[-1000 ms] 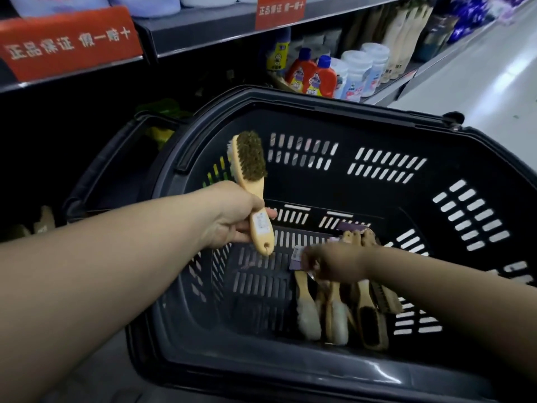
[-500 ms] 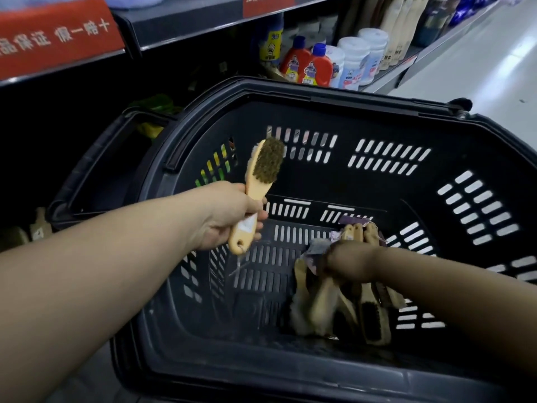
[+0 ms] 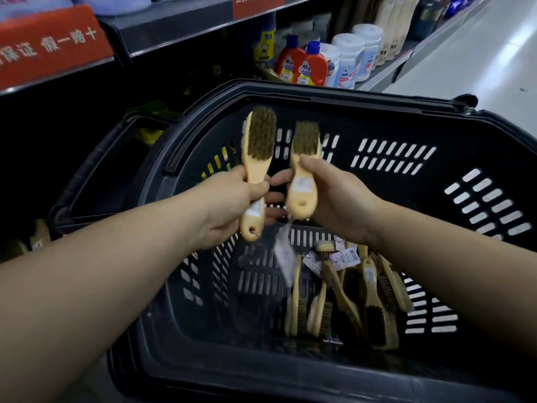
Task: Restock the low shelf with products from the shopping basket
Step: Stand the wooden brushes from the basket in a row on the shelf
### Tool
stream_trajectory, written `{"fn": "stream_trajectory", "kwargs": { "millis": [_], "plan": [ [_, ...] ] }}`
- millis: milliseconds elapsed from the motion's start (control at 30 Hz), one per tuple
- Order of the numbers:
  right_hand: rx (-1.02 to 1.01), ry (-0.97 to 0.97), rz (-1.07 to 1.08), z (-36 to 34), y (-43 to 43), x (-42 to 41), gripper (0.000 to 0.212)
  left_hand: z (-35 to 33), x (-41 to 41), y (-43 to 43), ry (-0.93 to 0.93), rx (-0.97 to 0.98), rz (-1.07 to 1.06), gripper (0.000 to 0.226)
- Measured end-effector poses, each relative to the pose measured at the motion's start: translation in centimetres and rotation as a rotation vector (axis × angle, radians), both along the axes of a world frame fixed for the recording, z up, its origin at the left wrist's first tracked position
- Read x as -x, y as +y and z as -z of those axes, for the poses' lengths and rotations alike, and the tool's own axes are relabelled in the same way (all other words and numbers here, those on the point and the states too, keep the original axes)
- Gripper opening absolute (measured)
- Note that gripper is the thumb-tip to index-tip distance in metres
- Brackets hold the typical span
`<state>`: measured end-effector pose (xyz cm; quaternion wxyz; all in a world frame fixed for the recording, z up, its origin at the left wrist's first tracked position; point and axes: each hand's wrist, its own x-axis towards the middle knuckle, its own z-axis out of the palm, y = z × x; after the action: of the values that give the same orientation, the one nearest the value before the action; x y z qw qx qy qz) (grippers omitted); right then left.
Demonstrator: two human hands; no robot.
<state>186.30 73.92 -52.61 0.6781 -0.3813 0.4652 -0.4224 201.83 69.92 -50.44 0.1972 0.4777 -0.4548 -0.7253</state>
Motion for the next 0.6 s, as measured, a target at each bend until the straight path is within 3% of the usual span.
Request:
{"fn": "stream_trajectory", "kwargs": {
  "millis": [167, 333, 433, 500, 600],
  "plan": [
    [0.023, 0.131, 0.045, 0.9, 0.3, 0.5, 0.02, -0.1, 0.0, 0.3, 0.0, -0.008, 0.091, 0.015],
    [0.063, 0.17, -0.079, 1.9, 0.2, 1.1, 0.017, 0.6, -0.3, 0.3, -0.18, 0.155, 0.238, 0.04],
    [-0.005, 0.263, -0.249, 3.2, 0.0, 2.5, 0.024, 0.9, -0.7, 0.3, -0.292, 0.136, 0.24, 0.032],
    [-0.12, 0.511, -0.36, 5.3, 0.3, 3.7, 0.025, 1.0, -0.9, 0.1, -0.346, 0.118, 0.215, 0.021],
    [-0.186, 1.237, -0.645, 9.4, 1.7, 5.3, 0.042, 0.9, -0.9, -0.1, -0.339, 0.092, 0.201, 0.012]
  ]
}}
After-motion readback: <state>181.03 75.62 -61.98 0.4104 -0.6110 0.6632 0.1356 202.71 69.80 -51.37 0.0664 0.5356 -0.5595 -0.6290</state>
